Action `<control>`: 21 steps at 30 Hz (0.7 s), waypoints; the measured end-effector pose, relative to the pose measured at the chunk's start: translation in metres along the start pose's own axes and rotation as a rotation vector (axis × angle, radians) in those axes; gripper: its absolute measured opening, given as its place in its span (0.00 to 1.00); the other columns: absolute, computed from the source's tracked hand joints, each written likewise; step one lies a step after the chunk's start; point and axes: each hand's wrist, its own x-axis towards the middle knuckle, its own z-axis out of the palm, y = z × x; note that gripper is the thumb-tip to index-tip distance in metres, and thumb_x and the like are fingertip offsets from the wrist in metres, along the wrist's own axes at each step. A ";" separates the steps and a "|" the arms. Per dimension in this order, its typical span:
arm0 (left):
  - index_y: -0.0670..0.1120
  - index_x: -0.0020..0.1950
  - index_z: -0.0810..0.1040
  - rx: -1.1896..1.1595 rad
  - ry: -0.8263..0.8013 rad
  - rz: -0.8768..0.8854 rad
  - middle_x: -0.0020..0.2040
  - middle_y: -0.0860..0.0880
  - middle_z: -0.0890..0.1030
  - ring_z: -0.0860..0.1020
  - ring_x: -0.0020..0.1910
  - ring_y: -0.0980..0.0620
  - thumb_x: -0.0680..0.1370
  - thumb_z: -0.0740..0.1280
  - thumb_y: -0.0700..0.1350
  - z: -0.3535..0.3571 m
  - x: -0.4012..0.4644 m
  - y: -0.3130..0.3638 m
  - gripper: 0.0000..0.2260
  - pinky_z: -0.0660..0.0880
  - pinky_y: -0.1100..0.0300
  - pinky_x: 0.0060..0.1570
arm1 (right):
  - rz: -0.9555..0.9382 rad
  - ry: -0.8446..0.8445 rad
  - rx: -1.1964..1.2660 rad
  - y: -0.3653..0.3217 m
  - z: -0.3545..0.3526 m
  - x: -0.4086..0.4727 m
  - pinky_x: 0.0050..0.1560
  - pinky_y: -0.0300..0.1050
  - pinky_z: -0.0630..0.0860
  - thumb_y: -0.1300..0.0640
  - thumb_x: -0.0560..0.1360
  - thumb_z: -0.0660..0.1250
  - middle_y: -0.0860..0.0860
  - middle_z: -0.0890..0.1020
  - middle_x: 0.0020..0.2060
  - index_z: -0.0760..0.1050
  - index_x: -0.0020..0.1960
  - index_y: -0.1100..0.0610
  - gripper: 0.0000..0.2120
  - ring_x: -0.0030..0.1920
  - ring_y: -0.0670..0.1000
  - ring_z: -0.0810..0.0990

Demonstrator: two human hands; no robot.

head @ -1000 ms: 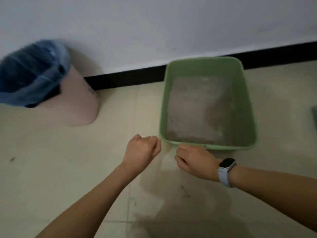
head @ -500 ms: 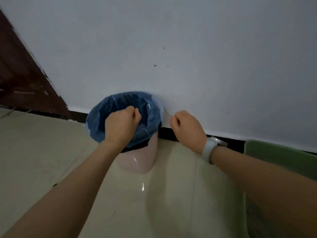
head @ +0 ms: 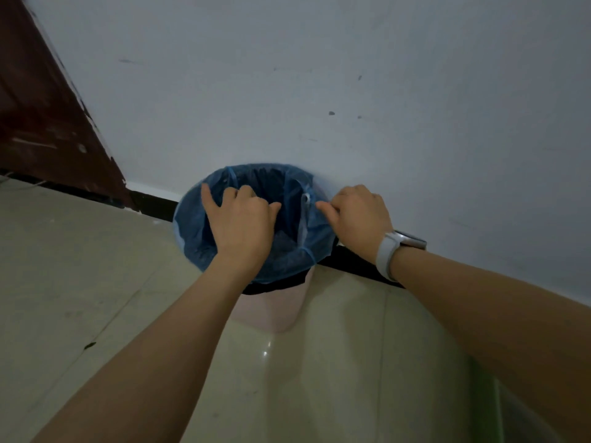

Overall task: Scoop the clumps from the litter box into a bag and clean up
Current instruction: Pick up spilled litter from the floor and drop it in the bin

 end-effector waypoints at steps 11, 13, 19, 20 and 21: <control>0.46 0.66 0.71 -0.274 0.074 0.096 0.69 0.41 0.68 0.64 0.69 0.41 0.79 0.58 0.50 -0.015 -0.069 0.076 0.18 0.51 0.35 0.67 | 0.061 -0.043 0.527 0.058 -0.019 -0.081 0.66 0.47 0.64 0.61 0.79 0.56 0.58 0.63 0.69 0.61 0.71 0.59 0.21 0.65 0.56 0.68; 0.44 0.59 0.77 -0.324 0.092 0.228 0.61 0.42 0.76 0.73 0.62 0.42 0.76 0.56 0.50 -0.011 -0.101 0.108 0.18 0.61 0.36 0.64 | 0.086 -0.015 0.573 0.082 -0.025 -0.124 0.60 0.46 0.69 0.64 0.78 0.57 0.57 0.70 0.63 0.67 0.67 0.60 0.18 0.56 0.54 0.75; 0.45 0.61 0.75 -0.384 -0.199 0.660 0.59 0.45 0.77 0.76 0.58 0.45 0.76 0.57 0.49 -0.010 -0.192 0.208 0.17 0.70 0.49 0.58 | 0.164 -0.207 0.469 0.173 -0.034 -0.261 0.57 0.41 0.71 0.61 0.78 0.59 0.52 0.75 0.58 0.69 0.66 0.56 0.17 0.51 0.45 0.73; 0.45 0.63 0.74 -0.367 -0.271 0.725 0.61 0.44 0.76 0.74 0.60 0.45 0.78 0.57 0.49 -0.012 -0.206 0.223 0.16 0.69 0.50 0.58 | 0.175 -0.227 0.451 0.187 -0.036 -0.284 0.56 0.42 0.71 0.61 0.77 0.59 0.53 0.76 0.57 0.70 0.65 0.56 0.16 0.51 0.46 0.74; 0.45 0.64 0.72 -0.341 -0.339 0.789 0.62 0.45 0.74 0.72 0.60 0.44 0.79 0.56 0.49 -0.011 -0.219 0.238 0.16 0.68 0.51 0.57 | 0.202 -0.237 0.437 0.201 -0.038 -0.307 0.55 0.42 0.71 0.61 0.77 0.60 0.53 0.78 0.56 0.71 0.64 0.57 0.16 0.51 0.49 0.76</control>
